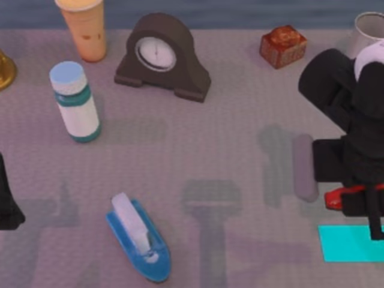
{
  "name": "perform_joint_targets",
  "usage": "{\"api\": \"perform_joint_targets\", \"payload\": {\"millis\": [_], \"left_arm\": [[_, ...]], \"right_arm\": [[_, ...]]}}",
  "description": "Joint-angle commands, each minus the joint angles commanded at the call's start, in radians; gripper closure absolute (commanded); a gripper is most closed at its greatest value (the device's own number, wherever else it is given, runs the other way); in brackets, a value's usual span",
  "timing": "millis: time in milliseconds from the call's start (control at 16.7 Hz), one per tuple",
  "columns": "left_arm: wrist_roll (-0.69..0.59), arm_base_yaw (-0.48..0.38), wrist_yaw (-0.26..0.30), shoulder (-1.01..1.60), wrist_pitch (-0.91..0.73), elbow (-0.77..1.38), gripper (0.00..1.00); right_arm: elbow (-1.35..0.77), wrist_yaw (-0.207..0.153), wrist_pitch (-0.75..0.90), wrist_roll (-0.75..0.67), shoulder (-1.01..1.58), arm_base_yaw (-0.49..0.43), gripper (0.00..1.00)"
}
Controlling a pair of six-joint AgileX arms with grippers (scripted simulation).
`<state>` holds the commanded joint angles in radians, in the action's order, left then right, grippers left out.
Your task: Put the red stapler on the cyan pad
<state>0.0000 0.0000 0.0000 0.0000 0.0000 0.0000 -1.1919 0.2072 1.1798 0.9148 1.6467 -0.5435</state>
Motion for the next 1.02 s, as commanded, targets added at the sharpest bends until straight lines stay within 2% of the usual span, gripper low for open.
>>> {"api": "perform_joint_targets", "payload": {"millis": [180,540,1020], "left_arm": [[0.000,0.000,0.000,0.000,0.000,0.000,0.00],[0.000,0.000,0.000,0.000,0.000,0.000,0.00],[0.000,0.000,0.000,0.000,0.000,0.000,0.00]], "right_arm": [[0.068,0.029,-0.010,0.043,-0.067,-0.030,1.00],[0.080,0.028,-0.024,0.045,-0.061,-0.023,1.00],[0.293,0.032,-0.369,0.111,0.039,0.039,1.00]]}}
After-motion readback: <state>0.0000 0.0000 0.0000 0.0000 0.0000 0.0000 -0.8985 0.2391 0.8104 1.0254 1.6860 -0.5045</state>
